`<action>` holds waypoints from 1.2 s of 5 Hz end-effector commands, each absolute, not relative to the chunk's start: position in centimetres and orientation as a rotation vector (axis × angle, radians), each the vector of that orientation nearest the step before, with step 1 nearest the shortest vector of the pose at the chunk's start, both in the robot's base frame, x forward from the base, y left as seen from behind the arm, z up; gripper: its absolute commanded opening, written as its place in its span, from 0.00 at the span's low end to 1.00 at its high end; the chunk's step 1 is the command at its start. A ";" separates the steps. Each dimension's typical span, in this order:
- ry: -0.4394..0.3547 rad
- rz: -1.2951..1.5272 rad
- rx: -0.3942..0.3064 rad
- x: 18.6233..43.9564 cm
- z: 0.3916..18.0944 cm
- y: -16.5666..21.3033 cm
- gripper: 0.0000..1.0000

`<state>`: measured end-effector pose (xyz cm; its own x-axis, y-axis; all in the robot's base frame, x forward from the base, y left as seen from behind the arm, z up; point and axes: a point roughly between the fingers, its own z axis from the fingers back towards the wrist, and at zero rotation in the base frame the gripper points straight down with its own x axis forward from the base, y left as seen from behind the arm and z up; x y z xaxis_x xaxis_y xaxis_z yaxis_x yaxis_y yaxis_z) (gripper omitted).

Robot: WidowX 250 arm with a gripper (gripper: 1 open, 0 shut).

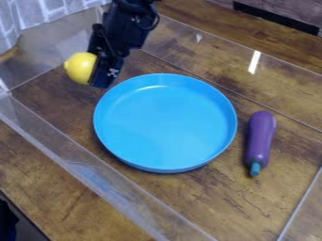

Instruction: Put the lemon on the blue tray

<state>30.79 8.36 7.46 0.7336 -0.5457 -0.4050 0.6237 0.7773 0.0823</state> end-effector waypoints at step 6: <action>0.333 -0.657 0.239 31.3 8.1 8.1 0.00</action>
